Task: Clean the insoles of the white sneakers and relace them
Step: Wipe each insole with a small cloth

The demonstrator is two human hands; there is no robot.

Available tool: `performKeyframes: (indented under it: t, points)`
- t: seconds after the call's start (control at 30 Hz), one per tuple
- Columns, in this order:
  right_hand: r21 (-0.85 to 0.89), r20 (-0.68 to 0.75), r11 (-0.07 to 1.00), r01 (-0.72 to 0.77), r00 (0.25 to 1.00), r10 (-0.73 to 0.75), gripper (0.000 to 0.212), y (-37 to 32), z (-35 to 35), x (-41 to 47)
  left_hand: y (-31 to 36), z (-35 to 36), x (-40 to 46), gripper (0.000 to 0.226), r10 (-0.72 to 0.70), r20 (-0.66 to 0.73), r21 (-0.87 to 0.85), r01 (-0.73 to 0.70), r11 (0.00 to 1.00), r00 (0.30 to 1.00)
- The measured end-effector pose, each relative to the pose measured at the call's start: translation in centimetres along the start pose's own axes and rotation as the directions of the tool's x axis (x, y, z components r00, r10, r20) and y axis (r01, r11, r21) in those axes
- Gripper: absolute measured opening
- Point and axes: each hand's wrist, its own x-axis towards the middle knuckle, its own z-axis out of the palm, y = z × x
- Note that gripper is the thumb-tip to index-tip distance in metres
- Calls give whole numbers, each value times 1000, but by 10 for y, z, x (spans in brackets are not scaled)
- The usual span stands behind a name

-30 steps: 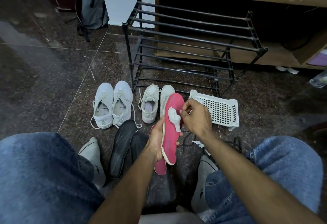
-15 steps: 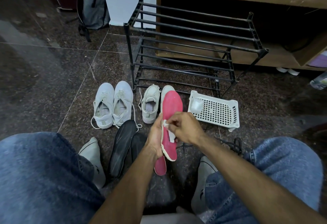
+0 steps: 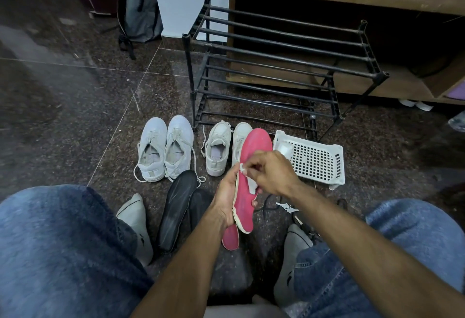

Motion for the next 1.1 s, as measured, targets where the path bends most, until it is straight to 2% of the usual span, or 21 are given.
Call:
performKeyframes:
  t: [0.07, 0.13, 0.2, 0.27, 0.33, 0.43, 0.5, 0.57, 0.67, 0.73, 0.8, 0.9, 0.97, 1.03, 1.1]
  points:
    - [-105, -49, 994, 3, 999, -8, 16, 2, 2, -2, -1, 2, -1, 44, -11, 4, 6, 11, 1000, 1000]
    - [-206, -171, 977, -44, 985, 8, 18, 5, -2, 5, -3, 4, -2, 45, -28, 30, 14, 28, 1000, 999]
    - [-244, -256, 961, -128, 964, 63, 19, 8, -10, 15, -6, 3, -2, 51, -62, 31, 32, 61, 998, 998]
    - [-242, -283, 952, -187, 952, 115, 17, 11, -15, 22, -7, 1, -2, 56, -86, 17, 40, 85, 996, 996]
    - [-188, -252, 970, -157, 962, 107, 14, 10, -11, 21, -5, 3, -3, 52, -74, 15, 45, 73, 996, 997]
    - [-116, -64, 993, -12, 998, 4, 16, 4, 0, 7, -2, 5, -5, 44, -17, 11, 21, 17, 1000, 1000]
    - [-123, -2, 992, 30, 1000, -31, 16, 3, 4, -1, -2, 4, -5, 44, -7, 5, 23, 7, 1000, 1000]
    - [-189, -48, 982, 26, 998, -36, 17, 7, 1, 2, -4, 3, -5, 44, -16, 14, 42, 15, 999, 1000]
    - [-295, -161, 952, -84, 986, 37, 17, 12, -9, 15, -7, 2, -4, 47, -70, -2, 82, 70, 994, 998]
    - [-305, -199, 939, -161, 975, 102, 16, 15, -14, 21, -8, 0, -4, 51, -95, -12, 99, 96, 991, 995]
    - [-254, -192, 954, -157, 975, 109, 15, 16, -14, 20, -7, 0, -4, 51, -105, -7, 107, 105, 989, 994]
    - [-72, 1, 996, -52, 999, 53, 13, 13, -13, 11, -7, -1, -3, 48, -90, -4, 104, 90, 991, 996]
    - [-33, 135, 999, 5, 991, 0, 10, 12, -11, 4, -9, -3, -2, 47, -90, -9, 104, 91, 990, 996]
    - [-100, 95, 995, 18, 995, -8, 10, 15, -11, 6, -11, -2, -1, 48, -90, -16, 124, 91, 988, 996]
    - [-184, -51, 982, -43, 998, 34, 12, 20, -14, 13, -12, -1, -1, 51, -98, -29, 154, 101, 983, 995]
